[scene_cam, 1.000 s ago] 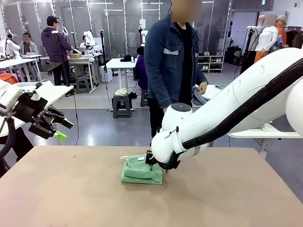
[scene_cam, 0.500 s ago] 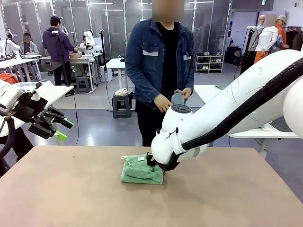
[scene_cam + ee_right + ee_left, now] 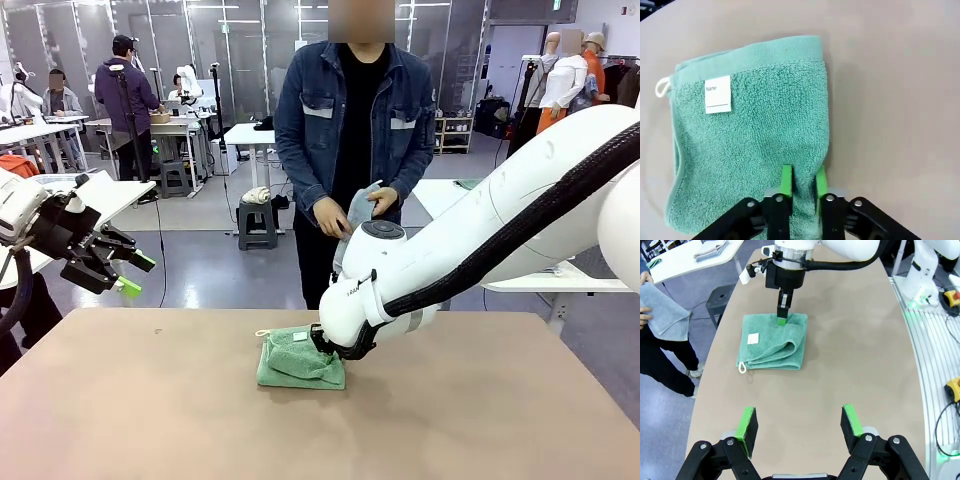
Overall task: Fold the towels and place them in the basket.
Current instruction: Place the folded Towel with hook on the right side of the table.
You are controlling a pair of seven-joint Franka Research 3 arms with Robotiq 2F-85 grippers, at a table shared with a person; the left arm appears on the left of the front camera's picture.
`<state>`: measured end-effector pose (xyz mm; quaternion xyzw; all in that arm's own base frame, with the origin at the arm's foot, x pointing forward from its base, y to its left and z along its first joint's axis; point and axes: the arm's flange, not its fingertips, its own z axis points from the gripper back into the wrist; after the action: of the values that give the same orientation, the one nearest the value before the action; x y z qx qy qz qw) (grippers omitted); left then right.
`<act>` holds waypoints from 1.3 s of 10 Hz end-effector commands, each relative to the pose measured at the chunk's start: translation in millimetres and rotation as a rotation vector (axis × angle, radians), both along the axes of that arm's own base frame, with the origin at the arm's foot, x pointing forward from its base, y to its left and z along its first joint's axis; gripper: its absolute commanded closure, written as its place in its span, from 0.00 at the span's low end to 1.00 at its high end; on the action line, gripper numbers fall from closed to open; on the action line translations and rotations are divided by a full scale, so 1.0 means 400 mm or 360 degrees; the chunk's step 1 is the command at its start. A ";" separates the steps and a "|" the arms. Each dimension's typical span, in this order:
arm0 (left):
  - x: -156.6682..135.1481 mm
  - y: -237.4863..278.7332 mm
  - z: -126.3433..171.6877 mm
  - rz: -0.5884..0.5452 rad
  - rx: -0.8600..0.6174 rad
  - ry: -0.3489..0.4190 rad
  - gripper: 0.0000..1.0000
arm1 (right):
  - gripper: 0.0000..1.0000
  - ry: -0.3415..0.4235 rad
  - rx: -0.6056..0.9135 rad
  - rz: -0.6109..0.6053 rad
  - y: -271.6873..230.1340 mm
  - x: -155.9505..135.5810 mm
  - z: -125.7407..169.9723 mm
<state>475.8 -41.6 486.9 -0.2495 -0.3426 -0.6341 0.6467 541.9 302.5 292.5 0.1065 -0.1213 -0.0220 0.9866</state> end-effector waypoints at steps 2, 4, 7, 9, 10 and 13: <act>0.002 -0.001 0.001 0.0005 -0.0002 -0.0008 0.16 | 1.00 0.0024 -0.0040 0.0021 0.000 0.010 0.002; 0.002 -0.001 0.001 0.0005 -0.0002 -0.0008 0.16 | 1.00 0.0004 -0.0118 -0.0013 0.001 0.016 0.001; 0.002 -0.001 0.001 0.0005 -0.0002 -0.0008 0.16 | 1.00 0.0007 -0.0010 0.0008 0.000 0.003 0.004; 0.002 -0.001 0.001 0.0005 -0.0002 -0.0008 0.16 | 1.00 0.0007 -0.0010 0.0008 0.000 0.003 0.004; 0.002 -0.001 0.001 0.0005 -0.0002 -0.0008 0.16 | 1.00 0.0007 -0.0010 0.0008 0.000 0.003 0.004; 0.002 -0.001 0.001 0.0005 -0.0002 -0.0008 0.16 | 0.95 0.0009 0.0009 0.0012 -0.073 0.021 0.032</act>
<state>475.8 -41.6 486.9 -0.2495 -0.3426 -0.6341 0.6467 549.3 291.0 297.8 0.1026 -0.1205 -0.0252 0.9871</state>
